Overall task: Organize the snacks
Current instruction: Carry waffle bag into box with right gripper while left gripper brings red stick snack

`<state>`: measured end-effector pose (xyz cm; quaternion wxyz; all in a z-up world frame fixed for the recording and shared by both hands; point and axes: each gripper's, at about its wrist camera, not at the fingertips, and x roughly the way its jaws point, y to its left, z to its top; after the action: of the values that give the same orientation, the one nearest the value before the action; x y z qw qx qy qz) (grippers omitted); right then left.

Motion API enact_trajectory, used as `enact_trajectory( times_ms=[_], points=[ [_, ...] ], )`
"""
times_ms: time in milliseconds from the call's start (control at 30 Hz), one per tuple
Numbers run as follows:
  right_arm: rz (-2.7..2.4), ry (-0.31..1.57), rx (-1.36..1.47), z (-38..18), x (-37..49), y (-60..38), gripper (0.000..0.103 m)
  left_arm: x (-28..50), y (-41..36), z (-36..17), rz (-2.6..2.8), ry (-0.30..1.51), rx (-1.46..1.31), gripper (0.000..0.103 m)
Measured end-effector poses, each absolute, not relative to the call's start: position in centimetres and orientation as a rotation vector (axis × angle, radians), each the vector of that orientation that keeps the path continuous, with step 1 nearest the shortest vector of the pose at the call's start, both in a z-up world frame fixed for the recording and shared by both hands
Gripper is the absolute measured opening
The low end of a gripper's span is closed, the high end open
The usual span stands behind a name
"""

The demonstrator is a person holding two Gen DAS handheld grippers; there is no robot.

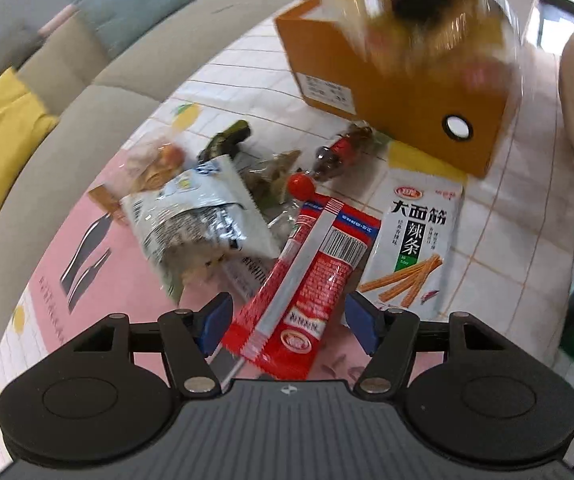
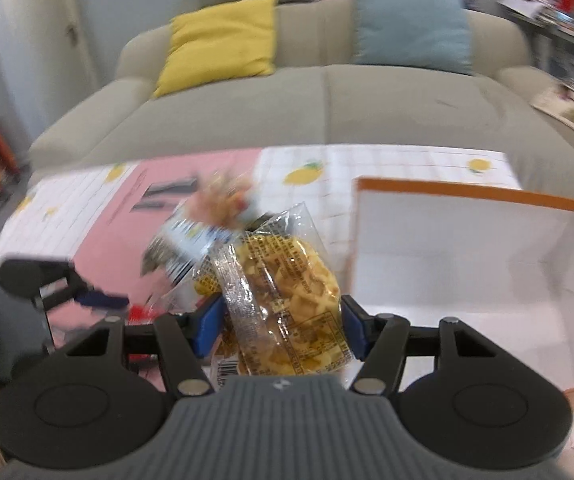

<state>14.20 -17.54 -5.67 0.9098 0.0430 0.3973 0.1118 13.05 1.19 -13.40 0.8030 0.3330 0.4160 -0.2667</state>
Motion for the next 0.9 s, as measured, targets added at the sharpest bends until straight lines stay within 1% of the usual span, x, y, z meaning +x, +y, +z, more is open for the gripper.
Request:
enact_trajectory(
  times_ms=[200,400,467,567,733,900],
  points=[
    [0.092,0.820,0.095,-5.2,15.2,-20.7,0.060,15.4,0.5,-15.6,-0.624,0.973,0.749,0.076],
    [0.000,0.861,0.139,-6.5,15.8,-23.4,0.060,17.3,0.5,-16.3,-0.647,1.059,0.655,0.075],
    [-0.031,0.882,0.152,-7.1,16.2,-24.0,0.060,17.6,0.4,-16.5,-0.628,1.083,0.624,0.067],
    [-0.050,0.892,0.174,-7.7,16.5,-25.1,0.060,17.5,0.2,-16.1,-0.604,1.099,0.594,0.058],
    [-0.067,0.924,0.194,-8.8,17.3,-26.2,0.060,16.8,0.1,-15.0,-0.549,1.128,0.503,0.048],
    [-0.083,0.951,0.248,-9.8,17.7,-27.2,0.060,15.5,0.6,-12.5,-0.495,1.127,0.357,0.044]
  ],
)
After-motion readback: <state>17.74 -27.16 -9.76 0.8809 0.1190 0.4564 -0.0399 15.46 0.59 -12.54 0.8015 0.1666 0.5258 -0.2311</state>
